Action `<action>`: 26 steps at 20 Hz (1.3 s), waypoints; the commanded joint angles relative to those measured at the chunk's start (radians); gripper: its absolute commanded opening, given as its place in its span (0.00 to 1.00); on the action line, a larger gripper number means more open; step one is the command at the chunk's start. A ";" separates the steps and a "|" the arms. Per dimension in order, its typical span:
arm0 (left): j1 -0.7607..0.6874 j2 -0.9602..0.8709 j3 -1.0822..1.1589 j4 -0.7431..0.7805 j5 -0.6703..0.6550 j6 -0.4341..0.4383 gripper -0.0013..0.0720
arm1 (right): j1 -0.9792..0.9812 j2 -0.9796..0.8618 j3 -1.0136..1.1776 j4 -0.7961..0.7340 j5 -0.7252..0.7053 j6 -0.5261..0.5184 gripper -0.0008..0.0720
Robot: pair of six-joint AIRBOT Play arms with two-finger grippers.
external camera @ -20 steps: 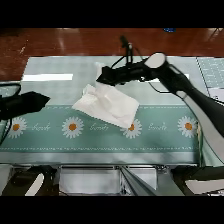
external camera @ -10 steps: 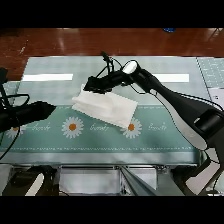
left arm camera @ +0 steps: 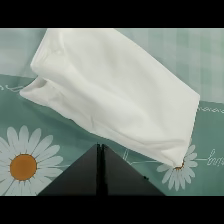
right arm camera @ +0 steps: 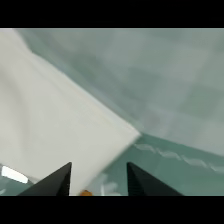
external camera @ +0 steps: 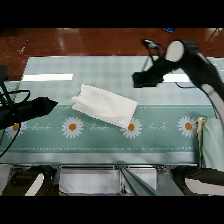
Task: Fold the shirts.
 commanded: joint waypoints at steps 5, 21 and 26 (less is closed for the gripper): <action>-0.001 -0.007 0.000 -0.005 0.006 0.005 0.04 | -0.060 0.443 -0.804 0.183 -0.616 0.308 0.59; -0.001 -0.045 -0.001 -0.028 0.006 0.004 0.04 | 0.033 -0.132 -0.593 1.042 -0.521 -0.408 0.22; -0.001 -0.047 -0.001 -0.034 0.006 0.005 0.04 | 0.030 -0.135 -0.327 0.997 -0.363 -0.504 0.04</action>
